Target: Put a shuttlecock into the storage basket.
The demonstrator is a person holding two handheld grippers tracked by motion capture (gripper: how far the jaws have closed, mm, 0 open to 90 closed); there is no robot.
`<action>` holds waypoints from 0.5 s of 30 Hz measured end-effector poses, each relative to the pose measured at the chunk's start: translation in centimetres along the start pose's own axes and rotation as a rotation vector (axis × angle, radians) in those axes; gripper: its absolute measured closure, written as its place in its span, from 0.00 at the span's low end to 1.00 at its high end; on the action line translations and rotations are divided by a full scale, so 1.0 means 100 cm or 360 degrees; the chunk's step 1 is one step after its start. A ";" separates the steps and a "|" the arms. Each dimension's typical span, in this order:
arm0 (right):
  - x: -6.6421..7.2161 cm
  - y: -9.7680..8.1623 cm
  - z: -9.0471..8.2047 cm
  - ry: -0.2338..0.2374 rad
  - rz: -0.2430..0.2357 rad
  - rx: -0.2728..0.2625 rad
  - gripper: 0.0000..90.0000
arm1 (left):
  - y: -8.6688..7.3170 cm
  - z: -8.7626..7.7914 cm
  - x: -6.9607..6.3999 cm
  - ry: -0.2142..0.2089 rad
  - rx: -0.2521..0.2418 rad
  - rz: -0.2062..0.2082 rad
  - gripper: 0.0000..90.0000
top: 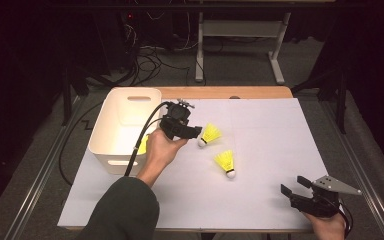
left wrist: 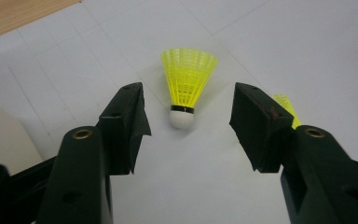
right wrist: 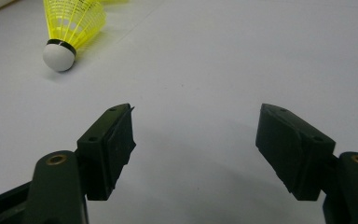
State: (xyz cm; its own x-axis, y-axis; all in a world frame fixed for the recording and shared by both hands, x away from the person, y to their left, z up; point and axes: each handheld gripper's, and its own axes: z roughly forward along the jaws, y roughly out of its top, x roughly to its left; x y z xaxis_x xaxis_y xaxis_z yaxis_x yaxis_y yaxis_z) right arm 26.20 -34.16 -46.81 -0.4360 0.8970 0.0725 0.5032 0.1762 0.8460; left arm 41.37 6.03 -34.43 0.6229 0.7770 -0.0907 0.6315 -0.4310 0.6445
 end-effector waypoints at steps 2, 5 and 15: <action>0.000 0.000 0.000 -0.0001 -0.0001 0.0000 0.31 | 0.000 0.002 0.000 -0.0002 0.0008 0.0002 0.51; 0.000 0.000 0.000 0.0000 -0.0002 0.0000 0.31 | 0.000 0.005 -0.002 0.0000 0.0017 0.0003 0.51; 0.000 0.000 0.000 0.0002 -0.0004 0.0004 0.31 | 0.001 0.016 -0.004 0.0007 0.0036 0.0012 0.51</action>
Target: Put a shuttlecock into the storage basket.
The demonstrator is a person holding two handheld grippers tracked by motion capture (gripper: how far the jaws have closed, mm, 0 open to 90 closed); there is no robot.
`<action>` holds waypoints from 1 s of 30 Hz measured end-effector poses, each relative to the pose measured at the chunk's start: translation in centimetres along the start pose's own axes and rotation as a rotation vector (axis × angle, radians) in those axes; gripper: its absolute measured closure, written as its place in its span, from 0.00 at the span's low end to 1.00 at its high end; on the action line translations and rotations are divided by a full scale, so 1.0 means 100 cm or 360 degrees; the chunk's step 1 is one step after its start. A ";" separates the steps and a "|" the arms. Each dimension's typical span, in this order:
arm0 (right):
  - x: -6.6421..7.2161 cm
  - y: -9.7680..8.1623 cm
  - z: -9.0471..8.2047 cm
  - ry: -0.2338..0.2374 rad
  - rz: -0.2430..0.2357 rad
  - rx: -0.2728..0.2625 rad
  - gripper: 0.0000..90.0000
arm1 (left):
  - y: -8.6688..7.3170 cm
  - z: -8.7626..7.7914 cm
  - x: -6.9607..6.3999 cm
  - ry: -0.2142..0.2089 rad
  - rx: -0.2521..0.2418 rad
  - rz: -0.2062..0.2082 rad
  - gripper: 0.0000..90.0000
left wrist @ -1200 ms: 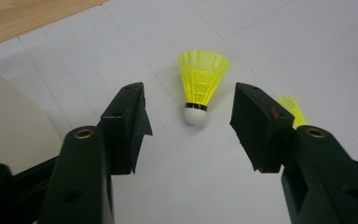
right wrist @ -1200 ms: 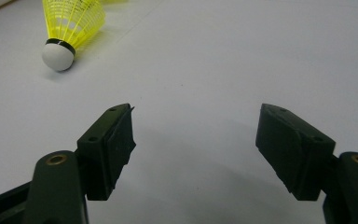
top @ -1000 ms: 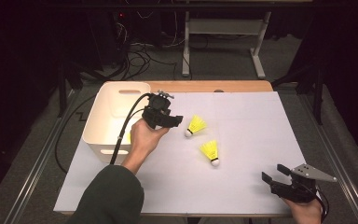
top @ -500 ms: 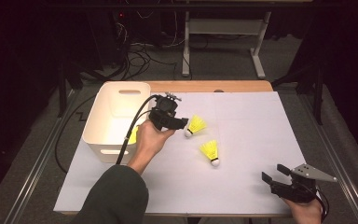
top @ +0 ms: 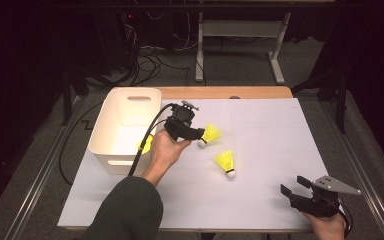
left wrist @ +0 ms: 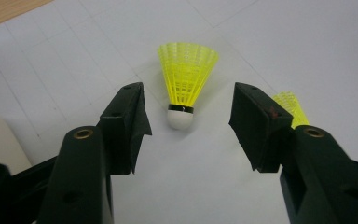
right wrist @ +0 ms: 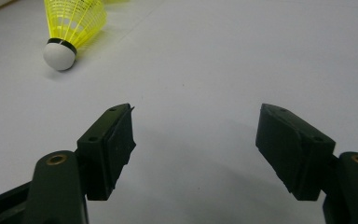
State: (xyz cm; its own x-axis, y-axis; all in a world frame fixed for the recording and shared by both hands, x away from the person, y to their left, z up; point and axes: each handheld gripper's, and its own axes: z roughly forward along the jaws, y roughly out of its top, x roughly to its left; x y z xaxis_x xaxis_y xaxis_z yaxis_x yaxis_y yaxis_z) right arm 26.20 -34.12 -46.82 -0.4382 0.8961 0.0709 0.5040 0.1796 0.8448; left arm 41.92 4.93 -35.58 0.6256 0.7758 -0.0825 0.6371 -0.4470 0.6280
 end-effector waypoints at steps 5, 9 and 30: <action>0.000 0.000 0.000 0.0000 0.0000 -0.0001 0.31 | 0.000 0.009 -0.002 -0.0002 0.0019 0.0008 0.52; 0.000 0.000 0.000 0.0001 0.0002 -0.0001 0.31 | -0.001 0.016 -0.002 -0.0004 0.0033 0.0010 0.52; -0.001 0.000 0.000 0.0001 0.0003 0.0002 0.31 | -0.005 0.049 0.002 -0.0028 0.0099 0.0034 0.54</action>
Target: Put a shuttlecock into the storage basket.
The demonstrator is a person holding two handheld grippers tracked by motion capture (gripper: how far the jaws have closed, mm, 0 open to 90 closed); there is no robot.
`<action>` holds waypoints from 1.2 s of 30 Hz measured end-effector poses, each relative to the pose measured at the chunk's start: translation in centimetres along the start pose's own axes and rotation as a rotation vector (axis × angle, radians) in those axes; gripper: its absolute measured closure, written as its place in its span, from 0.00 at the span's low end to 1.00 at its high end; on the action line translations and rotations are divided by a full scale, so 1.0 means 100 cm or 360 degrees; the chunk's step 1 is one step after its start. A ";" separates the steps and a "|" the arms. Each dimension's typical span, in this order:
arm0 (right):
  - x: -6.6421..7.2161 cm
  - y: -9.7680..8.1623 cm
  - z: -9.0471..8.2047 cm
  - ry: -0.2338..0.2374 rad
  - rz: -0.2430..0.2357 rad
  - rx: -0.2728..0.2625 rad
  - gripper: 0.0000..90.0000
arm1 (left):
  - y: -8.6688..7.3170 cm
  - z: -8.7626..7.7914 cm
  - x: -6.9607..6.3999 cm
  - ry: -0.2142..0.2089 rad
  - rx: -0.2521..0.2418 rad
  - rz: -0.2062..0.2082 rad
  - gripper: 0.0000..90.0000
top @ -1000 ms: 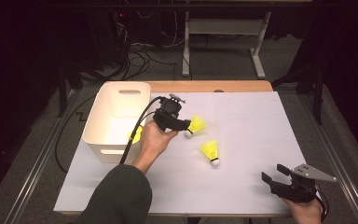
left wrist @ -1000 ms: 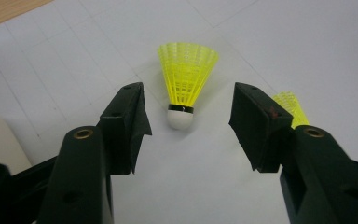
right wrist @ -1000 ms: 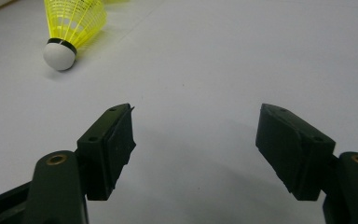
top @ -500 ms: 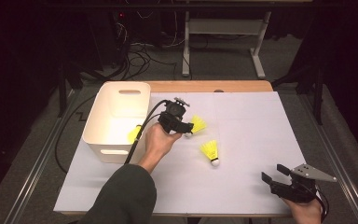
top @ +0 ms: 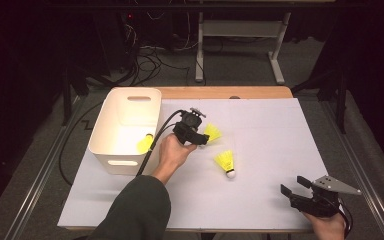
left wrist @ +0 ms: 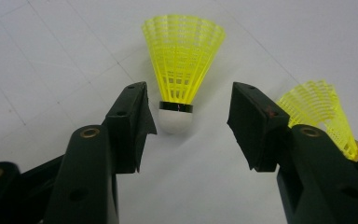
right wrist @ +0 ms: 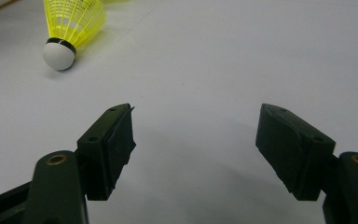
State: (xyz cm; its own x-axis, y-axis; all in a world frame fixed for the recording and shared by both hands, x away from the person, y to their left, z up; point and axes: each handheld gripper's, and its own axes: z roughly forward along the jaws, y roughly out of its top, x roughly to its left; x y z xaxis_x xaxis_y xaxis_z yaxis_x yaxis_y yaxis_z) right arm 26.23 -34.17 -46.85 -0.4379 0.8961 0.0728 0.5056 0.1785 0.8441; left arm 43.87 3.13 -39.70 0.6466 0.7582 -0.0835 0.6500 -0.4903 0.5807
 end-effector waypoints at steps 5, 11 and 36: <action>0.000 0.000 0.000 0.0001 0.0002 0.0000 0.31 | -0.001 0.004 0.001 -0.0005 0.0017 -0.0001 0.54; 0.000 0.000 0.000 0.0003 0.0000 0.0002 0.31 | -0.002 0.011 0.003 -0.0013 0.0044 -0.0012 0.53; 0.000 0.000 0.001 0.0014 -0.0001 0.0008 0.31 | -0.007 0.040 0.009 -0.0018 0.0159 -0.0025 0.53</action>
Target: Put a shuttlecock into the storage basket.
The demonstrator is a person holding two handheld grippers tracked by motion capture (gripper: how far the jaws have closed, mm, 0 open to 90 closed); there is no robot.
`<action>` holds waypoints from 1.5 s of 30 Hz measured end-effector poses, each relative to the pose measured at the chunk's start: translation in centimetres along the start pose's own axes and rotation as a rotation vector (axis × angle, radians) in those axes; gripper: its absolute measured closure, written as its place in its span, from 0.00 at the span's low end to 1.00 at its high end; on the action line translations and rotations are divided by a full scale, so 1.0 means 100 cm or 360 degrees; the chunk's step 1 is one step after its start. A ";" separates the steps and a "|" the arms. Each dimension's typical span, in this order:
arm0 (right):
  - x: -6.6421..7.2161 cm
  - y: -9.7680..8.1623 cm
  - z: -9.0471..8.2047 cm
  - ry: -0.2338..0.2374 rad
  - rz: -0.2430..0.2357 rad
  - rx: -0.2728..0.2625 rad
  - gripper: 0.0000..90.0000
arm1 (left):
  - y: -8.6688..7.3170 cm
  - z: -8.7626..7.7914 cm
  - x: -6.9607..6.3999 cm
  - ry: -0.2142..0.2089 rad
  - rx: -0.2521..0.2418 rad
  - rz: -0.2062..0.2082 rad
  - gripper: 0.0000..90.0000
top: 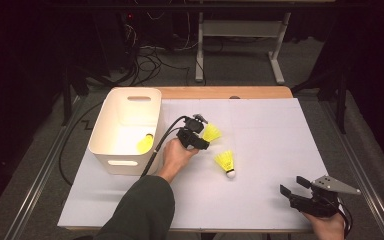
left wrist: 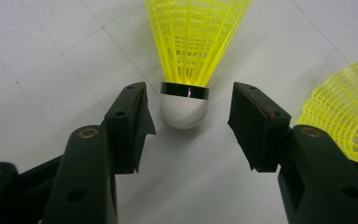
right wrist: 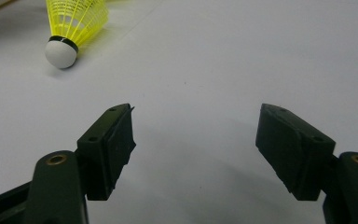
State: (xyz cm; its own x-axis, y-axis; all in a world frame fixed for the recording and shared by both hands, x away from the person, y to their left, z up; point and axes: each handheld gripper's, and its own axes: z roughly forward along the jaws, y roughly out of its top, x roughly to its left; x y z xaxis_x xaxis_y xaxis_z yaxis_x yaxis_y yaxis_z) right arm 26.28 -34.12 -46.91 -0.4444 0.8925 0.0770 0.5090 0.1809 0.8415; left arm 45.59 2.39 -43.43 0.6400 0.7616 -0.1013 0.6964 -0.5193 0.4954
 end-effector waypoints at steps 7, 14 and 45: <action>0.000 0.000 0.000 -0.0002 0.0006 0.0002 0.31 | 0.000 0.004 0.000 -0.0004 0.0014 0.0006 0.56; 0.000 0.000 0.000 0.0000 0.0000 0.0002 0.31 | -0.001 0.008 0.001 -0.0006 0.0031 0.0005 0.61; 0.000 0.000 0.000 0.0000 -0.0004 0.0004 0.31 | -0.001 0.005 0.000 0.0008 0.0029 0.0016 0.72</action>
State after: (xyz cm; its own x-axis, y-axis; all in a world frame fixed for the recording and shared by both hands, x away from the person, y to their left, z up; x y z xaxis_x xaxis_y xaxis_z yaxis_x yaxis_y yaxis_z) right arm 26.29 -34.09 -46.92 -0.4458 0.8920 0.0747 0.5098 0.1844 0.8403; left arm 45.72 2.21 -43.91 0.6455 0.7582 -0.0921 0.6957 -0.5339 0.4805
